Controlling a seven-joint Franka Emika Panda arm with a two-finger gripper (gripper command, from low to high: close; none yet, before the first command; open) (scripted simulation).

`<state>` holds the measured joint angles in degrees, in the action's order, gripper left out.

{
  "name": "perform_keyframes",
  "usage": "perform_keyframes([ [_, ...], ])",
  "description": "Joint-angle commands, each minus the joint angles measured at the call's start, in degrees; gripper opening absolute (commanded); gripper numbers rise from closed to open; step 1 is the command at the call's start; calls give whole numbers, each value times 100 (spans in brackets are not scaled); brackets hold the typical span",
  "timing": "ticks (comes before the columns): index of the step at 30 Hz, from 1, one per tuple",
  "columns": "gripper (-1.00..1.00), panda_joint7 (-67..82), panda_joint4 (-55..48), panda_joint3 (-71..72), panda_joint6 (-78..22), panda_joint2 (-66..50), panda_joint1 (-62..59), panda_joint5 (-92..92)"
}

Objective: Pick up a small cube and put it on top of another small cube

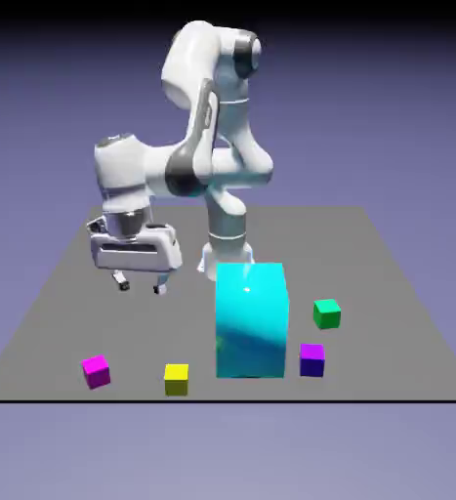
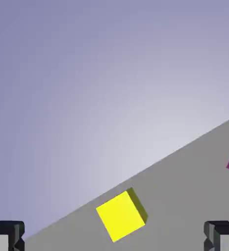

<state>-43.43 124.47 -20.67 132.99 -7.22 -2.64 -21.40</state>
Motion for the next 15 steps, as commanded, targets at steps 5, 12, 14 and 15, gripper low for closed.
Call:
perform_keyframes([
  [5,0,-25,-951,-538,-1068,-1039,-71,-557],
  [12,0,-61,-2283,-1292,-2563,-2492,-188,-1337],
  [14,0,-71,-2663,-1507,-2990,-2908,-221,-1560],
  [15,0,-76,-2853,-1615,-3204,-3115,-238,-1672],
])
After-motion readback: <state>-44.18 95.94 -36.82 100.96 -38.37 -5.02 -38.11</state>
